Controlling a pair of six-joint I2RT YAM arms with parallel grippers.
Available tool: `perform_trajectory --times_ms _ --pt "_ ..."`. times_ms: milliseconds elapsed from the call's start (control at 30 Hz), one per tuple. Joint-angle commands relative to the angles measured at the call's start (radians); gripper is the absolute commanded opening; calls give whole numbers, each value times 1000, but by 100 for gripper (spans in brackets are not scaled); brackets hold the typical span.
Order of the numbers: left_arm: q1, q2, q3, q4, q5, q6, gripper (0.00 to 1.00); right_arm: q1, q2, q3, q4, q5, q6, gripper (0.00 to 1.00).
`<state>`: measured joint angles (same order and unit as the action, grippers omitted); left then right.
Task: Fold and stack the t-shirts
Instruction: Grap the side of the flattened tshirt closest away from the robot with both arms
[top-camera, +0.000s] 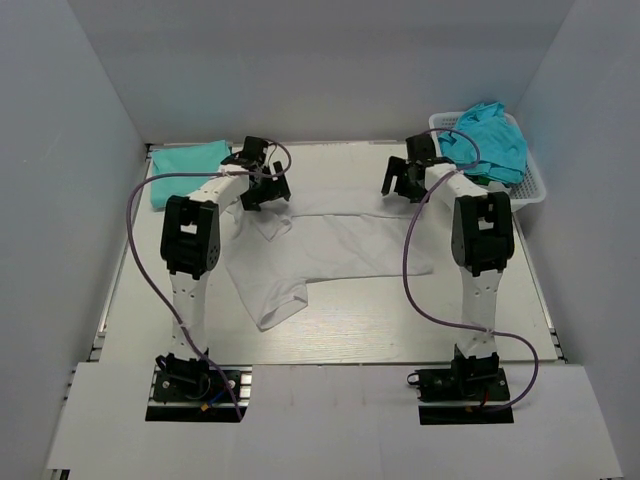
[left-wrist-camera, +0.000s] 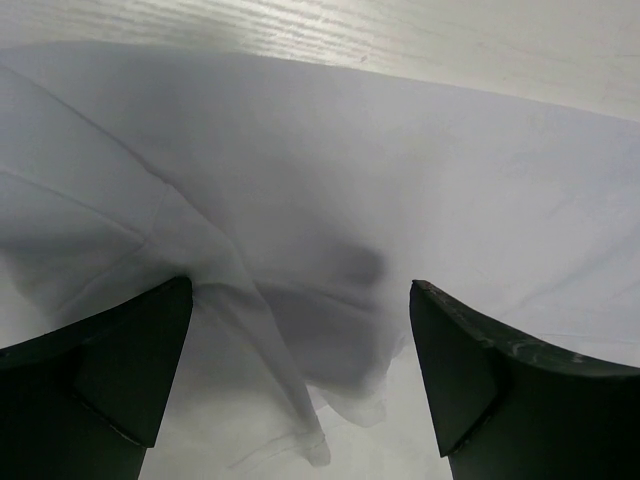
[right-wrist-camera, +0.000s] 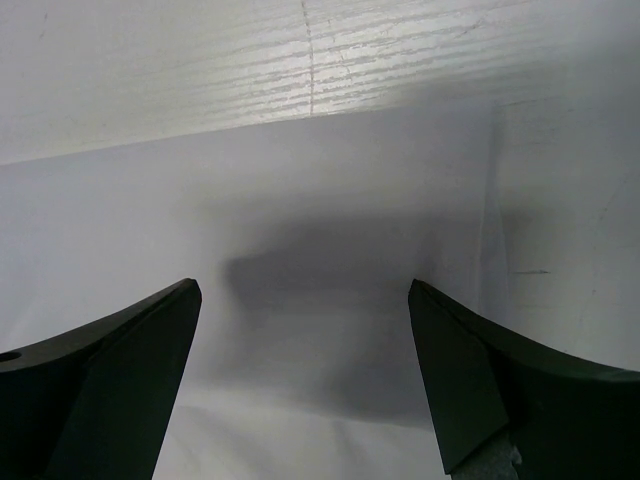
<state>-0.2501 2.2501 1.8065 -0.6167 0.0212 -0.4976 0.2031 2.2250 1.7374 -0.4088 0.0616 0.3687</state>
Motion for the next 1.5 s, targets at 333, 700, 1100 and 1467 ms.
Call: perform_trajectory --times_ms 333,700,1100,1467 --pt "-17 -541 -419 -126 -53 -61 100 15 -563 -310 44 21 -42 90" --pt "-64 -932 -1013 -277 144 -238 100 -1 -1037 -901 19 29 266 90" --pt "-112 -931 -1199 -224 166 -308 90 -2 -1111 -987 -59 69 254 90" --pt "-161 -831 -1182 -124 195 -317 47 -2 -1039 -1018 -38 44 210 90"
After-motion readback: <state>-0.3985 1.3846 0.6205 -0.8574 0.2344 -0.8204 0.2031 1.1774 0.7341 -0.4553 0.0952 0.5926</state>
